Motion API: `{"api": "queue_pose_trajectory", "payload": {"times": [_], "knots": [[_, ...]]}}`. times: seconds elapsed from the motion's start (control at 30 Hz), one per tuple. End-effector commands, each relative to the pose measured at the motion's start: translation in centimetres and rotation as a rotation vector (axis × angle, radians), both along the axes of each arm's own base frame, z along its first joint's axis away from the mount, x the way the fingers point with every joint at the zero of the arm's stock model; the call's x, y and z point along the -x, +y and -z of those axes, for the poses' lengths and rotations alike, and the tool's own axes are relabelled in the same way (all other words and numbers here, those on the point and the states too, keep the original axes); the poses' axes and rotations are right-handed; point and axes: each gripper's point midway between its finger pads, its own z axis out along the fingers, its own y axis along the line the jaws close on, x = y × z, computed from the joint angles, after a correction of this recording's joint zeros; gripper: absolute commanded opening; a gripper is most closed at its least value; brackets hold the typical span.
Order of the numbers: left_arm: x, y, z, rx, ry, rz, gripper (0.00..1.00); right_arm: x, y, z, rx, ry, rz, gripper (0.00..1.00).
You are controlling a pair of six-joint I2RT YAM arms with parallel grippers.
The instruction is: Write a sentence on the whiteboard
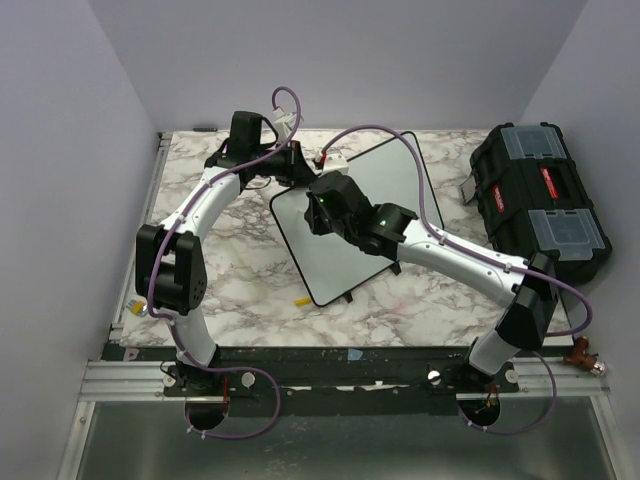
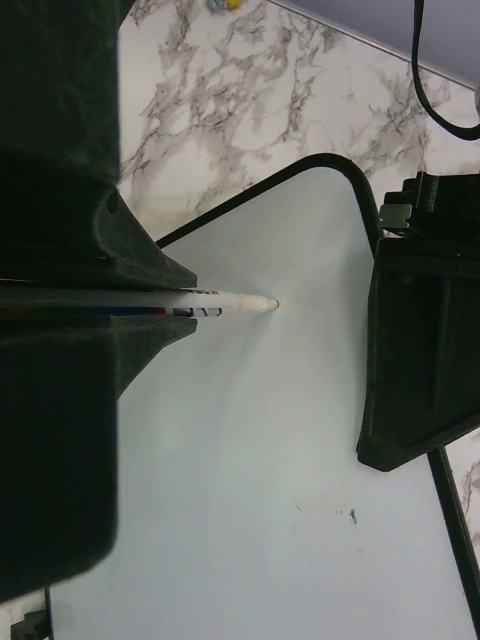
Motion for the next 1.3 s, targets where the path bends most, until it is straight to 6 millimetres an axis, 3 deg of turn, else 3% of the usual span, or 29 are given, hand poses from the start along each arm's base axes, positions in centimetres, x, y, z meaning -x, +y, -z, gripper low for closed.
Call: {"api": "queue_pose_trajectory", "payload": {"times": [0.0,0.53,0.93,1.07,1.27], "knots": [[-1.1,0.1,-1.0,-0.026,-0.119,-0.017,0.0,-1.3,0.2,-1.0,-0.007,-0.044,0.038,0.01],[-1.1,0.0,-1.1,-0.025,-0.118,-0.014,0.0,0.2,-1.0,2.0,0.023,0.015,0.024,0.01],[-1.0,0.1,-1.1,-0.027,-0.119,-0.014,0.0,2.6,-2.2,3.5,0.013,0.085,-0.02,0.01],[-1.1,0.1,-1.0,-0.027,-0.121,-0.014,0.0,2.9,-2.3,2.7,-0.005,0.08,-0.03,0.01],[-1.1,0.0,-0.6,-0.028,-0.117,-0.002,0.0,2.9,-1.9,0.1,-0.092,0.039,-0.04,0.01]]}}
